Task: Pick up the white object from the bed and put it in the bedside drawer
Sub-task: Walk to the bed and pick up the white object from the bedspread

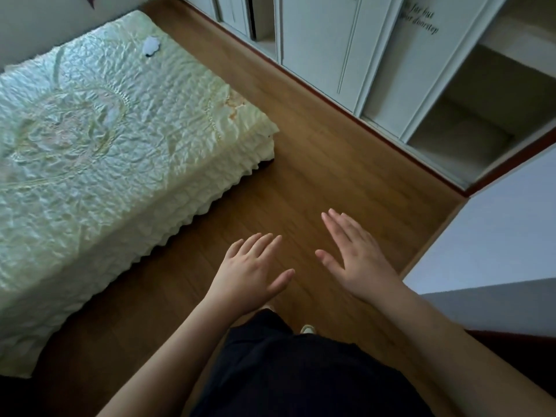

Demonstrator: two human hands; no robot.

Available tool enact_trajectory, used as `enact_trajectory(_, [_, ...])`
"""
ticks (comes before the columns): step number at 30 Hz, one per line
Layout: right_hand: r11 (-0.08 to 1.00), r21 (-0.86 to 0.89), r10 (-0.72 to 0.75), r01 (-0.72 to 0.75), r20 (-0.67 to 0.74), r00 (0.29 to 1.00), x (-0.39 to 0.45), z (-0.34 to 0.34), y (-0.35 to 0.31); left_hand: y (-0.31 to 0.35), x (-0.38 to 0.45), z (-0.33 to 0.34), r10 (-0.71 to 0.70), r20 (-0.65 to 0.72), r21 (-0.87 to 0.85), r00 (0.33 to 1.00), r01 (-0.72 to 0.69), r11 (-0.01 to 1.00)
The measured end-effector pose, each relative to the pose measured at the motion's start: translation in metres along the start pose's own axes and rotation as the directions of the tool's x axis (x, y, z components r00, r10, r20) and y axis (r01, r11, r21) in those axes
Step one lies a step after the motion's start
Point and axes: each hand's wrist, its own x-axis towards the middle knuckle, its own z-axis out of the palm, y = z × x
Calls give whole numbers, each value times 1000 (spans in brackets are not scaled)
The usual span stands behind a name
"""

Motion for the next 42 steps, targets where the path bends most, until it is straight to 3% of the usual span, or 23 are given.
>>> enact_trajectory(6, [999,-8,-30,31,32,999,104,-11,7,-36,102,-14,39,-23,7,999,-38,999])
enact_trajectory(12, [999,-34,-4,2,-51,999,231,-40,3,-102,212,-61,-12,-92,5,996,12,1000])
enact_trajectory(19, [990,-135,35,-44,-62,997,320,-76,18,-151,319,-117,129,-36,90,991,-126,988])
enact_trajectory(30, [988,-108,109,-107,6,994,448,-107,117,-130,482,-133,141,-79,51,987,-138,989])
enact_trajectory(36, [985,-150,82,-87,-37,996,533,-168,192,-128,578,-158,62,-24,58,998,-60,997])
enact_trajectory(42, [981,-177,81,-75,26,996,607,-210,243,-119,654,-177,55,-49,98,997,-50,994])
